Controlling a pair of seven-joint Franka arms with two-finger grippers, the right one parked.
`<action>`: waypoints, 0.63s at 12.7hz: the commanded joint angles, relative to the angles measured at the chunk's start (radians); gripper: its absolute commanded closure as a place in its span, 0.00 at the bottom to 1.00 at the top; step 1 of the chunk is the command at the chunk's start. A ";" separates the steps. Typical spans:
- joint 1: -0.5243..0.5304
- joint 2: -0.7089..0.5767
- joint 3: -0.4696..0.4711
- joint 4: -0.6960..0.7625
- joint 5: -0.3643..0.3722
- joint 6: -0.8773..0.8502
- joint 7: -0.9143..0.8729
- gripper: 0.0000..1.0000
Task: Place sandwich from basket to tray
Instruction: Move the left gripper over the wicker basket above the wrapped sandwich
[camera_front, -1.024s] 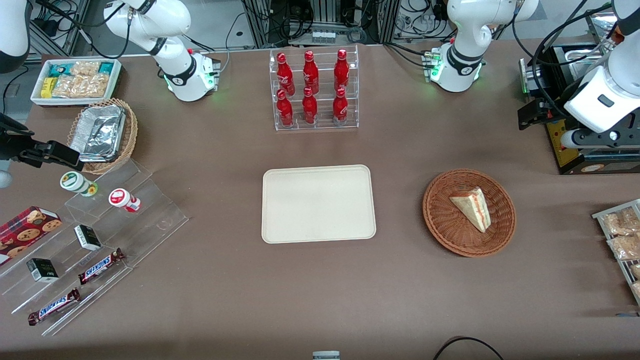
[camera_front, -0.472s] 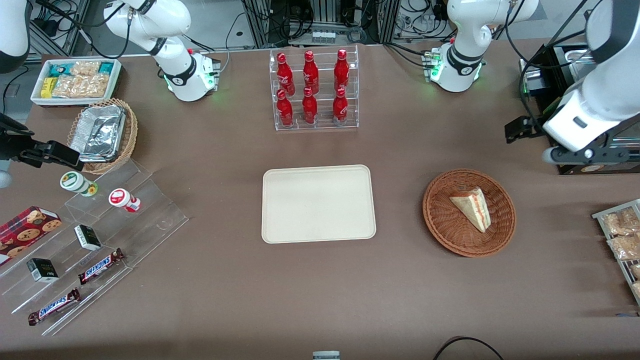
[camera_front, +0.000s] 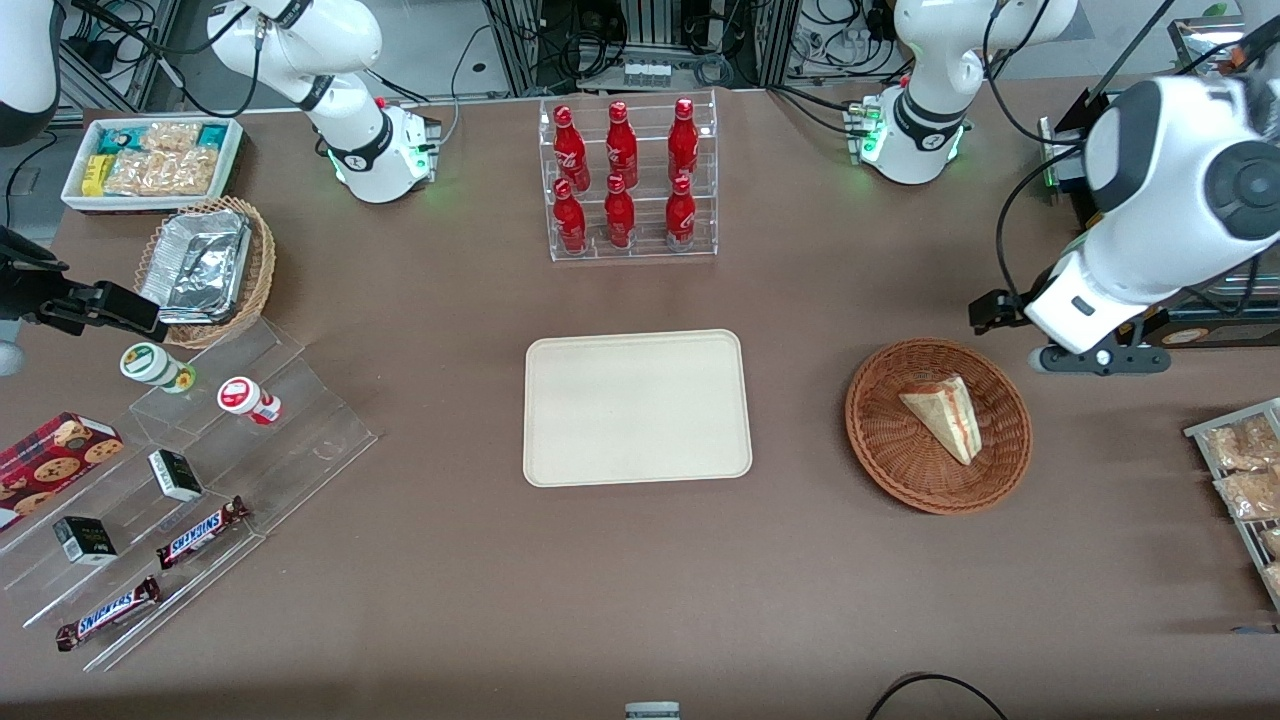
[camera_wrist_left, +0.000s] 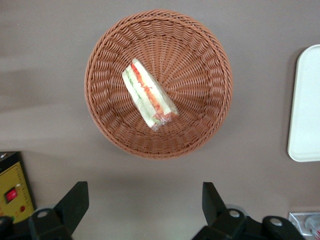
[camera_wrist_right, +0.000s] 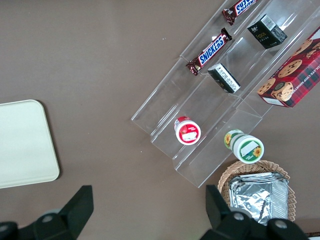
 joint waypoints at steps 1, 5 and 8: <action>-0.001 -0.066 0.005 -0.162 0.013 0.151 0.015 0.00; 0.002 -0.054 0.007 -0.229 0.013 0.245 -0.003 0.00; 0.002 -0.032 0.010 -0.229 0.002 0.261 -0.155 0.00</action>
